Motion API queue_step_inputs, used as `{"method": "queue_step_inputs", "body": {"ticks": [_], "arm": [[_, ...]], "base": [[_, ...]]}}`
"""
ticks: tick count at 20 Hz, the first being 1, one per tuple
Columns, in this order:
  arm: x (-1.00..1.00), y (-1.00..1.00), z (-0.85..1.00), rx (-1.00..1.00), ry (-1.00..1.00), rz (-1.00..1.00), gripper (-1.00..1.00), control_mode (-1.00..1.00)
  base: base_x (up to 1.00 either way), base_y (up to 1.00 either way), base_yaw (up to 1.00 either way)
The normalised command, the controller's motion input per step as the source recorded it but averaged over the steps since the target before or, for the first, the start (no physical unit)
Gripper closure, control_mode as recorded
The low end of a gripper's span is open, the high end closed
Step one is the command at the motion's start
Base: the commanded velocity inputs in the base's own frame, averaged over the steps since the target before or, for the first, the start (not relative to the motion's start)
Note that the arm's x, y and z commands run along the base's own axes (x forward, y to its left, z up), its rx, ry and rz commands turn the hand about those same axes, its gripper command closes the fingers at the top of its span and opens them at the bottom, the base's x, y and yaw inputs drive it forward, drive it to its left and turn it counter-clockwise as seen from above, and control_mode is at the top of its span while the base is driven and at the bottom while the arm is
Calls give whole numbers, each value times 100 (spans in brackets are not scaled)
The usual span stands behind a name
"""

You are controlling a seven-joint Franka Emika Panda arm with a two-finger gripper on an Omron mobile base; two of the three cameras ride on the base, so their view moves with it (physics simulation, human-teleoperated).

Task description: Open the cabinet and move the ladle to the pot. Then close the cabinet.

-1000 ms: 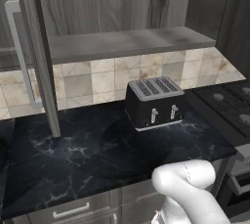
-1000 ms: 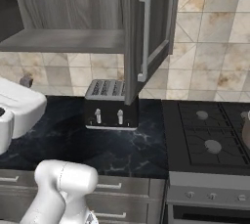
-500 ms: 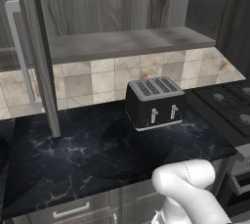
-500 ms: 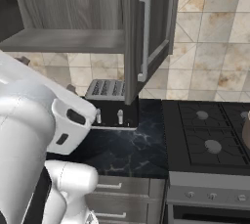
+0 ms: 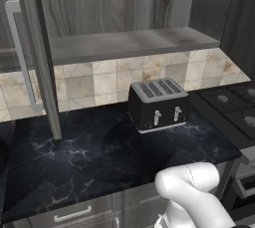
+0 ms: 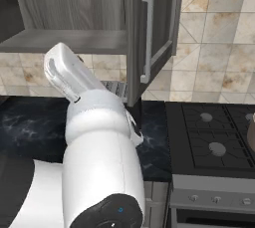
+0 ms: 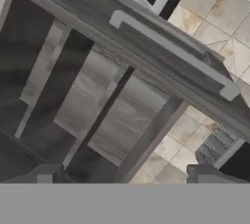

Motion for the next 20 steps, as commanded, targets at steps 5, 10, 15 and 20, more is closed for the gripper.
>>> {"method": "queue_step_inputs", "body": {"ticks": [5,10,15,20], "arm": [[56,-38,-11,37,0,8,-100,-100],[53,-31,-37,33,-1,12,-100,-100],[57,-36,-38,24,0,13,-100,-100],[66,-48,-19,11,-5,24,-100,-100]], "base": [[0,0,0],[0,0,0],[0,0,0],[0,0,0]]}}
